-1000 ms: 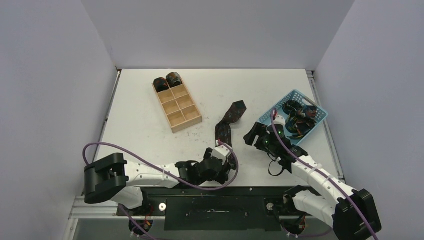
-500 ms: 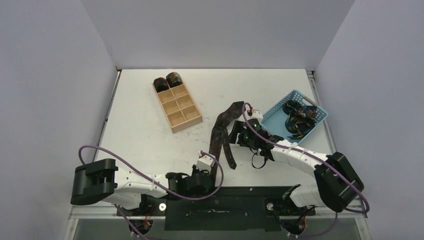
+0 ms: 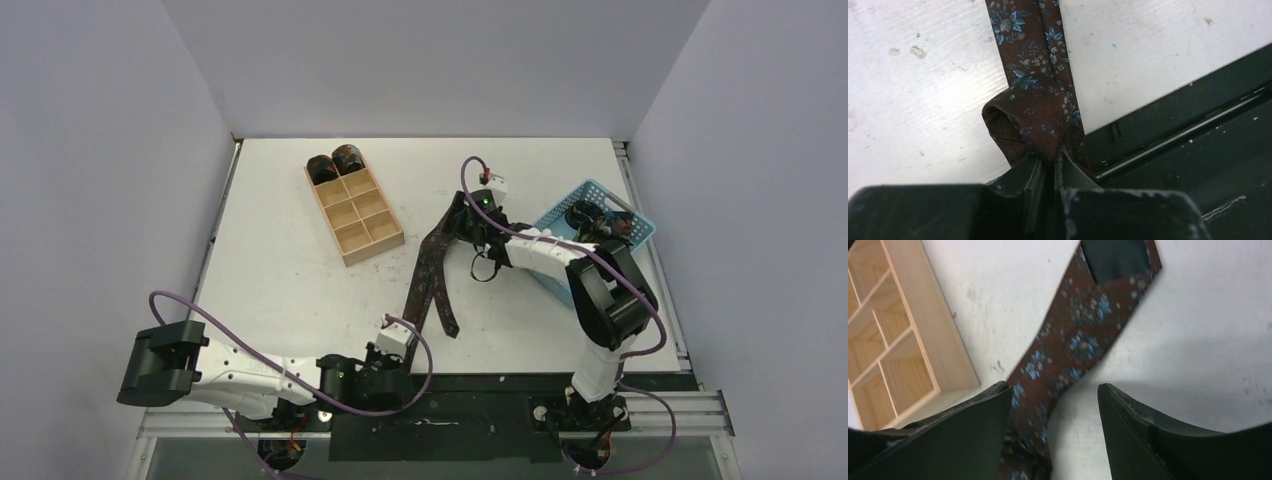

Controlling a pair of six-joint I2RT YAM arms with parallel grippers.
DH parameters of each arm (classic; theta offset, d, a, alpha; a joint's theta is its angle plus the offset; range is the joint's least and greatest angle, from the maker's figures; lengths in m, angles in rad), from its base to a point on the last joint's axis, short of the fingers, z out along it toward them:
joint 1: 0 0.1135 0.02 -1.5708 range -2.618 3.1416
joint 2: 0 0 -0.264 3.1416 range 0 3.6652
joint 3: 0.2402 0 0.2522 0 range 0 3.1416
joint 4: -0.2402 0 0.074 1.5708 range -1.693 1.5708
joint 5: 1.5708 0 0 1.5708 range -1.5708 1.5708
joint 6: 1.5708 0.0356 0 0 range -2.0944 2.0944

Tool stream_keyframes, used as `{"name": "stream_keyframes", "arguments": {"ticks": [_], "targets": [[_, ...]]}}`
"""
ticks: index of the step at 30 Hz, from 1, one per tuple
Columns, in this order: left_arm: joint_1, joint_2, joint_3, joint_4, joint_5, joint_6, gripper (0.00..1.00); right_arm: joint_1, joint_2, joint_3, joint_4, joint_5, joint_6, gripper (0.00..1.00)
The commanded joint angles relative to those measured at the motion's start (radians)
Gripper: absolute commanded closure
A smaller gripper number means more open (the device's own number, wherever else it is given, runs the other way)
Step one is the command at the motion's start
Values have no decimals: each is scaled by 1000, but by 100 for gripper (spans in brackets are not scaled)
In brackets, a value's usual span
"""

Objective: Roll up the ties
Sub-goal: Flatten out the tie at the center of the board.

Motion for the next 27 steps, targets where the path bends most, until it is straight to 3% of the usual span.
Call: {"name": "stream_keyframes", "arguments": {"ticks": [1,7,11,15,18,23,27], "targets": [[-16,-50,61,-142,-69,-30,100,9,116,174,-15,88,-87,40],[-4,-103,125,-226,-177,36,100,-5,327,339,-153,115,-139,59],[114,-130,159,-191,-154,162,100,-44,354,301,-183,125,-109,66],[285,-151,123,-49,-56,261,100,-74,298,186,-181,148,-71,70],[388,-113,128,-29,-47,281,100,-85,216,52,-153,166,-36,71],[482,-35,133,2,-99,269,100,-94,47,-169,-94,193,17,72],[544,9,122,71,-147,268,100,-92,-64,-214,-106,192,-5,69]]}}
